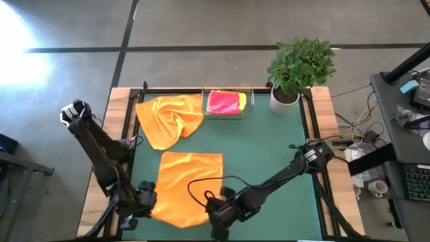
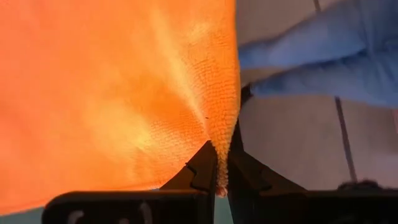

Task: Fold microfiber towels
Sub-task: Fold the bottom orange towel

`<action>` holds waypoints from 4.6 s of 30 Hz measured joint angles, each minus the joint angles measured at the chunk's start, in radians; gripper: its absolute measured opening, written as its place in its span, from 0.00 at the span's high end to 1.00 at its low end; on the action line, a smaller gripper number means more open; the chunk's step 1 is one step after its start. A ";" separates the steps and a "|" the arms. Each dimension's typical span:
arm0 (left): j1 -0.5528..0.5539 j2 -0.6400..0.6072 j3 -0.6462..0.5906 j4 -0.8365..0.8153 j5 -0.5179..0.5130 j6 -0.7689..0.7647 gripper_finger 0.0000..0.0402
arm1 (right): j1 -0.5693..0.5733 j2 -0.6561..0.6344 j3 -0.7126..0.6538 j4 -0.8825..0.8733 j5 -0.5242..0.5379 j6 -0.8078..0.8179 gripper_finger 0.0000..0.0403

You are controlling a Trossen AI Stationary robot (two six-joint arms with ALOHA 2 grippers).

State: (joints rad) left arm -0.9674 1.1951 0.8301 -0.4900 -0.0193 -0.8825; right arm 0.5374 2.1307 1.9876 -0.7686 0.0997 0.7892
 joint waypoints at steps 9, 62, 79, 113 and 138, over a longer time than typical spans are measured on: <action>0.065 -0.068 -0.006 -0.247 -0.292 -0.069 0.98 | -0.049 0.000 -0.009 -0.199 0.245 0.101 0.98; 0.428 0.080 -0.094 -0.545 -0.419 -0.144 0.65 | -0.334 0.000 -0.170 -0.191 0.358 0.297 0.98; 0.458 0.078 -0.092 -0.628 -0.348 -0.200 0.60 | -0.392 -0.001 -0.167 -0.184 0.240 0.276 0.90; 0.422 0.067 -0.230 -0.091 -0.255 0.025 0.60 | -0.254 -0.007 -0.237 0.043 -0.139 0.158 0.82; 0.422 0.066 -0.226 -0.007 -0.183 0.025 0.60 | -0.276 0.027 -0.245 -0.653 0.176 0.126 0.98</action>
State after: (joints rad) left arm -0.5453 1.2608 0.6041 -0.4966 -0.2024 -0.8574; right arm 0.2616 2.1574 1.7424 -1.4218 0.2758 0.9150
